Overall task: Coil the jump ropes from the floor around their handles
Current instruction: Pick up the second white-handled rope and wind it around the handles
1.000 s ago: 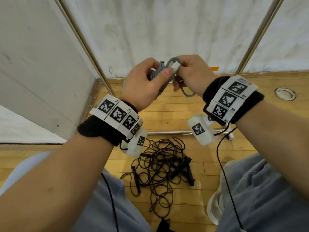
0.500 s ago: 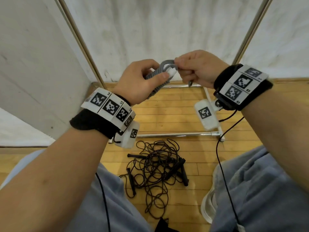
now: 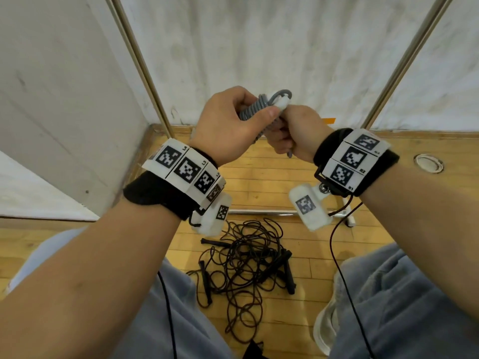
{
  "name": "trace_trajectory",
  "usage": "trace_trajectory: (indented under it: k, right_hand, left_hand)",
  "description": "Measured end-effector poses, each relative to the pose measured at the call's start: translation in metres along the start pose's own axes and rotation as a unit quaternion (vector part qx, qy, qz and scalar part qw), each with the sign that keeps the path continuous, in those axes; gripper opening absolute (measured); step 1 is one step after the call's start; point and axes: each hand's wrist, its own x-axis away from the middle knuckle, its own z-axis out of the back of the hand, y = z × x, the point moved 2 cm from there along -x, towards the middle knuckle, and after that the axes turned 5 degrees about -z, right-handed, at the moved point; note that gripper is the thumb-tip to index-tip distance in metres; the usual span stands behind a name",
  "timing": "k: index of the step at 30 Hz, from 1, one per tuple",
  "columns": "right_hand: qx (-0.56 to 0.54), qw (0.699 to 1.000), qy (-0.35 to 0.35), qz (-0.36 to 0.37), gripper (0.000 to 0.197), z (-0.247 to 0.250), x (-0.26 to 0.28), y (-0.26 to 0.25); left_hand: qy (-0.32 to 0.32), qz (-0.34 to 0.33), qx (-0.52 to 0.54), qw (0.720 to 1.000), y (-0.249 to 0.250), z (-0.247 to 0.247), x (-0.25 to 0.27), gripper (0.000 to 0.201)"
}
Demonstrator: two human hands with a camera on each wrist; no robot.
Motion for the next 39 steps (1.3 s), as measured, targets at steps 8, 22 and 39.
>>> trace_trajectory:
  k: [8,22,39]
  right_hand:
    - [0.199,0.970,0.110,0.082,0.012,-0.014,0.003,-0.004]
    - [0.333,0.926,0.140,0.109,0.040,0.005,0.019,0.005]
    - [0.363,0.909,0.140,0.146,0.019,-0.001,0.020,-0.012]
  left_hand:
    - [0.081,0.033,-0.050,0.995,-0.029,0.000,-0.016,0.029]
    - [-0.004,0.041,-0.047,0.998,-0.050,-0.025,-0.005,0.024]
    - [0.080,0.003,-0.014,0.997,-0.027,-0.017,-0.004,0.034]
